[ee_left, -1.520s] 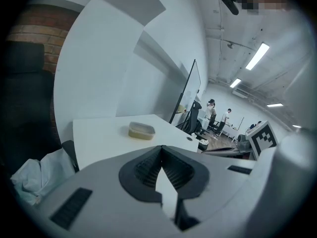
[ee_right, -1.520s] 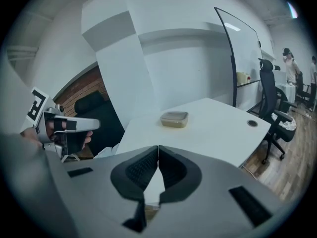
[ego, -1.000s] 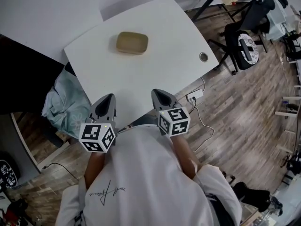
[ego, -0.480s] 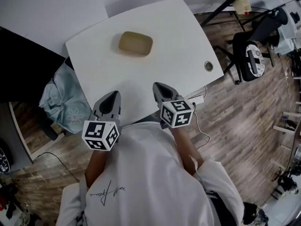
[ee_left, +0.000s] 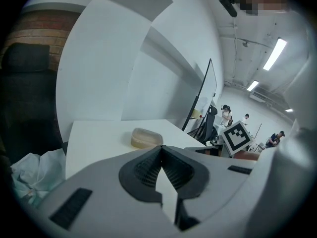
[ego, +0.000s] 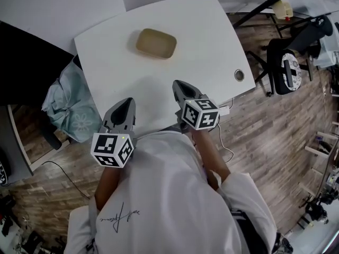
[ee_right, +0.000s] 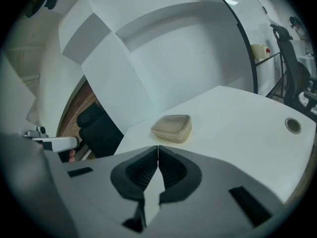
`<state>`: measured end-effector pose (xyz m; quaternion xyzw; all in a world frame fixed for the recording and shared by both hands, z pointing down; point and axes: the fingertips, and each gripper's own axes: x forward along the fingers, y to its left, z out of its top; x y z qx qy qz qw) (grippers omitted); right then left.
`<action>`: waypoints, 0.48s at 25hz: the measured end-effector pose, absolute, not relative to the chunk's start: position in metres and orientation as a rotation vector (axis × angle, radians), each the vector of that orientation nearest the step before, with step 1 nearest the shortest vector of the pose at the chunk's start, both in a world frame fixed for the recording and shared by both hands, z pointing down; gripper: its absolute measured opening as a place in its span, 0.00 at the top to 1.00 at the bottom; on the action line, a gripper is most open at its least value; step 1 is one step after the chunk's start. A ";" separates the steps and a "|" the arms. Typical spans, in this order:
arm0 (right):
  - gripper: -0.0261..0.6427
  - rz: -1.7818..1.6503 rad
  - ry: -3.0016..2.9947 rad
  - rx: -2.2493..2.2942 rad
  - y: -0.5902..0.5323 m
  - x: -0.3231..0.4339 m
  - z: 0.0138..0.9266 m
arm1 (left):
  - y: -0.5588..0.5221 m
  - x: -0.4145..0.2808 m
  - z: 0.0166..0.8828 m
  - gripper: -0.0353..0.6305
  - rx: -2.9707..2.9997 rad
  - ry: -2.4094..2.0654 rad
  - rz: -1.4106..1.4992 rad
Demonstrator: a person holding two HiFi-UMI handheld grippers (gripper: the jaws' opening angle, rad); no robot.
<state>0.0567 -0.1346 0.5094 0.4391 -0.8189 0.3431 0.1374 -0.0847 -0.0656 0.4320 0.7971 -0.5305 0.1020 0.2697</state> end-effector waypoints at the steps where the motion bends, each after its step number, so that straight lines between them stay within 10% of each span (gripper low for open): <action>1: 0.94 0.998 -2.369 1.267 -0.136 0.056 0.511 | -0.066 -0.086 0.431 0.94 2.146 -1.436 0.276; 12: 0.94 1.075 -2.340 1.274 -0.150 0.056 0.534 | -0.070 -0.090 0.435 0.94 2.139 -1.440 0.293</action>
